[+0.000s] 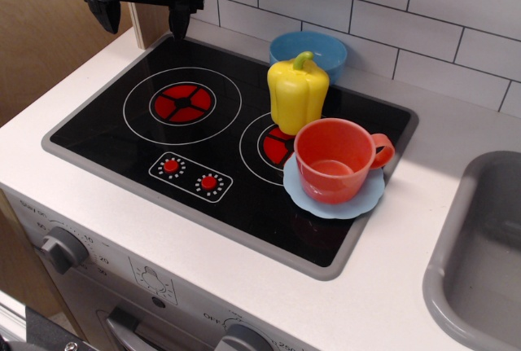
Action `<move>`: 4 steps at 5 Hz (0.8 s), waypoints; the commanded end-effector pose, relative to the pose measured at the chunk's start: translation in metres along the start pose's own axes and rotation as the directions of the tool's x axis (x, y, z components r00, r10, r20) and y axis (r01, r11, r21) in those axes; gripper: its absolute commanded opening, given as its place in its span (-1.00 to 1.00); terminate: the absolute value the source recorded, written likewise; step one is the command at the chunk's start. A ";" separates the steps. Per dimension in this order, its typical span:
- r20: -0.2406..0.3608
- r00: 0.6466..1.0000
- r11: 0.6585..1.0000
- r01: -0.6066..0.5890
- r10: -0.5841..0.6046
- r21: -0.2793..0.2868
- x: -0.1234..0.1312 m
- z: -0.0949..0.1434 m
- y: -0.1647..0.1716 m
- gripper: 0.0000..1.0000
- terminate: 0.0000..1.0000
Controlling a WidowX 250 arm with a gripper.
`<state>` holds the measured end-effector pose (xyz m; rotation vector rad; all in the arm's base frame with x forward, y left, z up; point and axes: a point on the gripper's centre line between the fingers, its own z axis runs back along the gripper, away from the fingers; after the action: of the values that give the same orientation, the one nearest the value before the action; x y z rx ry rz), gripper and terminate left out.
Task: Take cup off plate
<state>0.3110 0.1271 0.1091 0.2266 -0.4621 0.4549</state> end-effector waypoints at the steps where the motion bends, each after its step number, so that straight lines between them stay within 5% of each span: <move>1: 0.000 1.000 1.000 0.000 0.000 0.000 0.000 0.000 0.000 1.00 -1.00; 2: -0.095 0.986 0.990 -0.140 0.140 0.005 -0.013 0.025 -0.001 1.00 -1.00; 4: -0.216 0.908 0.932 -0.333 0.358 0.142 -0.035 0.058 -0.025 1.00 -1.00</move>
<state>0.2644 0.0713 0.1204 0.1931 -0.1751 0.8476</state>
